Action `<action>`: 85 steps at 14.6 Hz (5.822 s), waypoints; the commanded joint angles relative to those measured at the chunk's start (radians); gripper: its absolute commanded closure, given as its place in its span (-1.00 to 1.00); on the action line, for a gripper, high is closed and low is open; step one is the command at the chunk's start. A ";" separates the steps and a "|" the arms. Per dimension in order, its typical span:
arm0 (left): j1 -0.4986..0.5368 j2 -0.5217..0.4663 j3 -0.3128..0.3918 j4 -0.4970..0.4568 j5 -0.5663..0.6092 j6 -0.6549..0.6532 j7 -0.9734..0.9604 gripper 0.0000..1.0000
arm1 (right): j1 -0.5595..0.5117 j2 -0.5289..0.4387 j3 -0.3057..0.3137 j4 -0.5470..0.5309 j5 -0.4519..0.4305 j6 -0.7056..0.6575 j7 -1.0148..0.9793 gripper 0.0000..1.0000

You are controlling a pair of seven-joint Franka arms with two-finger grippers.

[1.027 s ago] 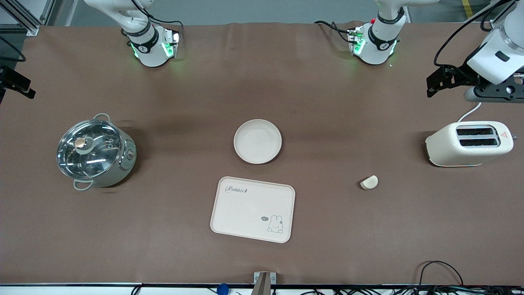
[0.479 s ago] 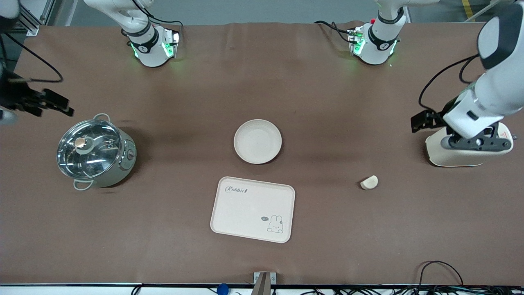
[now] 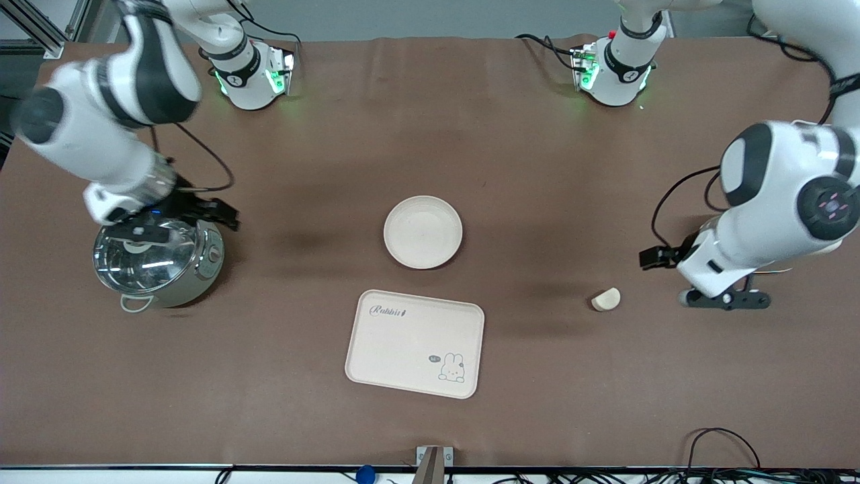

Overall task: Place bun in plate and plate on tray
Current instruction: 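Move the left gripper toward the bun while the right gripper reaches the plate, then grasp the white bun with the left gripper while the right gripper nears the plate, then carry the bun over the plate with the left gripper, then lower the bun onto the plate and open the left gripper, then grip the plate rim with the right gripper while the left gripper withdraws, then slide the plate with the bun onto the tray with the right gripper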

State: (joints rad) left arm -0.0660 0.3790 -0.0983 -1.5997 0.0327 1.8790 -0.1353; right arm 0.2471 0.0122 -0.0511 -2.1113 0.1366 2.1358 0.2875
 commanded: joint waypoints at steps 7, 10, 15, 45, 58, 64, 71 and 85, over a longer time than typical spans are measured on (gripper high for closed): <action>-0.023 0.179 -0.001 -0.117 0.024 0.308 -0.181 -0.99 | 0.245 0.078 -0.010 -0.197 0.202 0.335 0.148 -1.00; -0.021 0.225 -0.001 -0.161 0.022 0.437 -0.202 -0.99 | 0.322 0.161 -0.010 -0.213 0.209 0.456 0.232 -1.00; -0.018 0.282 -0.001 -0.161 0.022 0.462 -0.237 -0.74 | 0.426 0.186 -0.012 -0.211 0.209 0.474 0.317 -1.00; -0.672 0.400 -0.047 0.079 -0.060 0.379 -1.254 -0.19 | 0.514 0.515 -0.012 0.068 0.209 0.484 0.433 0.02; -0.416 0.161 -0.031 0.136 -0.033 0.172 -1.020 -1.00 | 0.515 0.512 -0.012 0.070 0.209 0.478 0.426 0.97; -0.210 -0.011 -0.034 0.147 0.154 -0.001 -0.586 -1.00 | 0.479 0.401 -0.013 0.108 0.209 0.429 0.423 0.99; -0.120 -0.169 -0.032 0.147 0.148 -0.151 -0.269 -1.00 | 0.371 0.490 -0.018 0.412 0.212 0.325 0.424 0.99; 0.091 -0.439 -0.037 -0.013 -0.028 -0.291 0.039 -1.00 | 0.234 0.922 -0.010 0.844 0.281 0.323 0.446 0.99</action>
State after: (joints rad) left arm 0.0127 -0.0296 -0.1264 -1.5868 0.0247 1.6025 -0.1191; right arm 0.4811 0.9384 -0.0682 -1.2792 0.3933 2.4732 0.7224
